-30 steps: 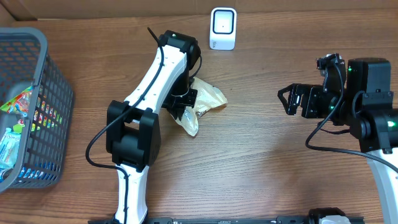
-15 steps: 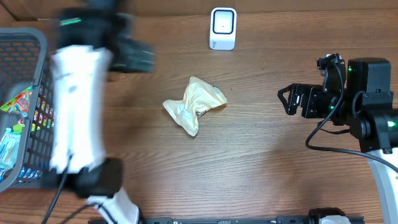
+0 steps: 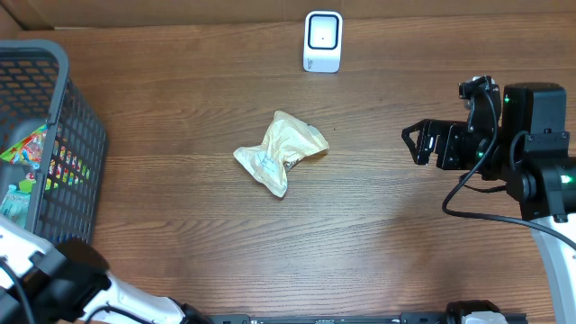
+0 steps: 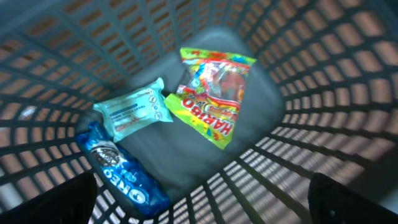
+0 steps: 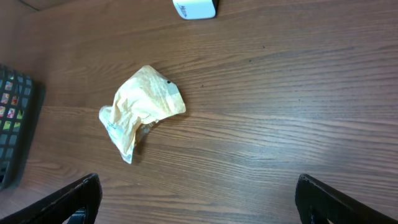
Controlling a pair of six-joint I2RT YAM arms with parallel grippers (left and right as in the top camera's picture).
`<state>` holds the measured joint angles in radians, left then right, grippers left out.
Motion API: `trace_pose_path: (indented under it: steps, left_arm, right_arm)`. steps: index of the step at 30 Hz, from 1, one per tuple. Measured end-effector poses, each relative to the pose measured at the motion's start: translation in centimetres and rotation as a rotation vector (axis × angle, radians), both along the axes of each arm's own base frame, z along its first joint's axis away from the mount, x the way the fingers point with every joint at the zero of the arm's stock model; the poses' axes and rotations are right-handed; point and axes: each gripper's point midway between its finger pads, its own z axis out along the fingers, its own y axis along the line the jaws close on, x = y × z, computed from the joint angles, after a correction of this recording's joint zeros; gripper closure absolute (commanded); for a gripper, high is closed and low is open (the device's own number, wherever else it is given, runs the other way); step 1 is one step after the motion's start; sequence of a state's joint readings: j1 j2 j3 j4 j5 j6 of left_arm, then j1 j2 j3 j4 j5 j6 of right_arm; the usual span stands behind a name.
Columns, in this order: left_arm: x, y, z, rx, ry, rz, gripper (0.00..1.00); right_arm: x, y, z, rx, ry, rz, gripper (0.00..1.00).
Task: Scan the item barcode
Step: 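Open the left gripper and move it back to the basket, then grasp the colourful gummy candy bag in the basket with the left gripper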
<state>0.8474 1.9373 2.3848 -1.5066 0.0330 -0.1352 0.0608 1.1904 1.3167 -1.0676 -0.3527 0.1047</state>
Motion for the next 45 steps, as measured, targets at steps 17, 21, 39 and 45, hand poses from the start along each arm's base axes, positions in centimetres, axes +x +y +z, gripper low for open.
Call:
trace_pose_path:
  steps: [17,21,39,45]
  left_arm:
    - [5.5,4.1,-17.9,-0.233,0.207,-0.084,0.0]
    - [6.9,4.8,-17.9,-0.158,0.208,-0.093,0.0]
    - [6.4,3.1,-24.7,-0.087,0.415,-0.038,0.0]
    - [6.6,4.0,-25.7,-0.061,0.393,-0.021,0.0]
  right_arm:
    - [0.1,0.0,0.1,0.0,-0.008,-0.001,0.0]
    - [0.2,0.0,0.1,0.0,-0.01,0.0,0.0]
    - [0.2,0.0,0.2,0.001,-0.012,0.0,0.0]
    - [0.2,0.0,0.2,0.001,-0.011,0.0,0.0]
